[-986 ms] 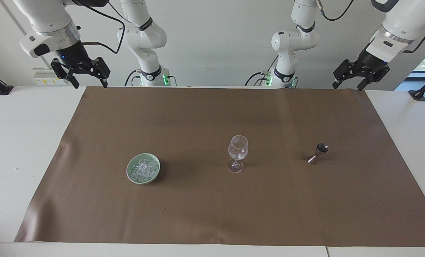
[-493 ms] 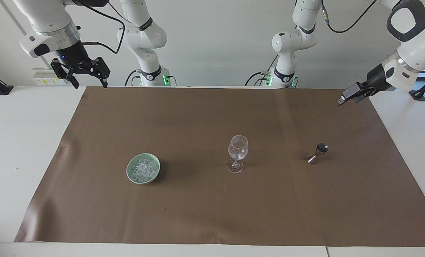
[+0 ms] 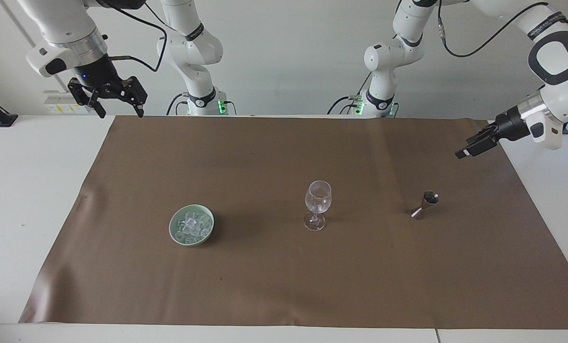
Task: Pour wine and add ice with both arms
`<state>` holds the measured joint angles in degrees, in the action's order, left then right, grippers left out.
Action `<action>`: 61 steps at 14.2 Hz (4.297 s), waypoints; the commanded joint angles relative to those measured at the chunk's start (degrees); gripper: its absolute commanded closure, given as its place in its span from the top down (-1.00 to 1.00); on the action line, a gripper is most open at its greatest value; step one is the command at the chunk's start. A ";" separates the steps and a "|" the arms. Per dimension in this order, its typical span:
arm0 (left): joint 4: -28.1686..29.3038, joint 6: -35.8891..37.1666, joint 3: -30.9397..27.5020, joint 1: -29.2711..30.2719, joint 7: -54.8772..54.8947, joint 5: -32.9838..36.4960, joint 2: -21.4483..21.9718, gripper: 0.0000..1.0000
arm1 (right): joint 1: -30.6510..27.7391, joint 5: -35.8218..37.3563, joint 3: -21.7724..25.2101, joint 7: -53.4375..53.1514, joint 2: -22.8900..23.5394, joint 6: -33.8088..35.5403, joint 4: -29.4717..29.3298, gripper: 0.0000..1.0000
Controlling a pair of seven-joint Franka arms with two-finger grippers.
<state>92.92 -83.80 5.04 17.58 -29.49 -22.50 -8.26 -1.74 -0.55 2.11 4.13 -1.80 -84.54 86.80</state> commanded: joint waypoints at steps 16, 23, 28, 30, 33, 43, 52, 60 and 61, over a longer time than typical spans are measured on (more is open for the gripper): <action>5.43 -8.75 0.41 6.41 -19.72 -15.28 -12.03 1.00 | -0.20 -0.95 0.09 0.35 -0.66 -0.45 0.83 1.00; 5.61 -8.57 0.59 8.52 -19.03 -22.22 -18.80 1.00 | -0.20 -0.95 0.09 0.35 -0.66 -0.37 0.83 1.00; 7.01 -9.10 0.67 8.87 -17.44 -27.49 -21.44 1.00 | -0.20 -0.95 0.09 0.35 -0.66 -0.37 0.83 1.00; 8.94 -9.97 0.67 8.87 -17.27 -30.75 -21.53 1.00 | -0.20 -0.95 0.09 0.35 -0.66 -0.37 0.83 1.00; 10.70 -12.08 0.76 8.43 -17.00 -32.95 -21.44 1.00 | -0.11 -0.95 0.09 0.26 -0.66 -0.37 0.83 1.00; 14.66 -16.22 1.29 6.59 -15.24 -38.49 -20.65 1.00 | -0.11 -0.95 0.09 0.35 -0.66 -0.37 0.83 1.00; 15.01 -16.22 1.29 6.32 -15.33 -39.11 -20.65 0.26 | -0.20 -0.95 0.09 0.35 -0.66 -0.37 0.83 1.00; 14.93 -16.13 1.20 6.23 -15.59 -39.11 -20.74 -1.00 | -0.20 -0.95 0.09 0.35 -0.66 -0.37 0.83 1.00; 14.93 -16.04 1.20 6.23 -15.60 -39.11 -20.74 -1.00 | -0.20 -0.95 0.09 0.35 -0.66 -0.37 0.83 1.00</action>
<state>105.87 -98.94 6.72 24.37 -45.71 -60.48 -30.33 -1.74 -0.55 2.11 4.13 -1.80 -84.54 86.80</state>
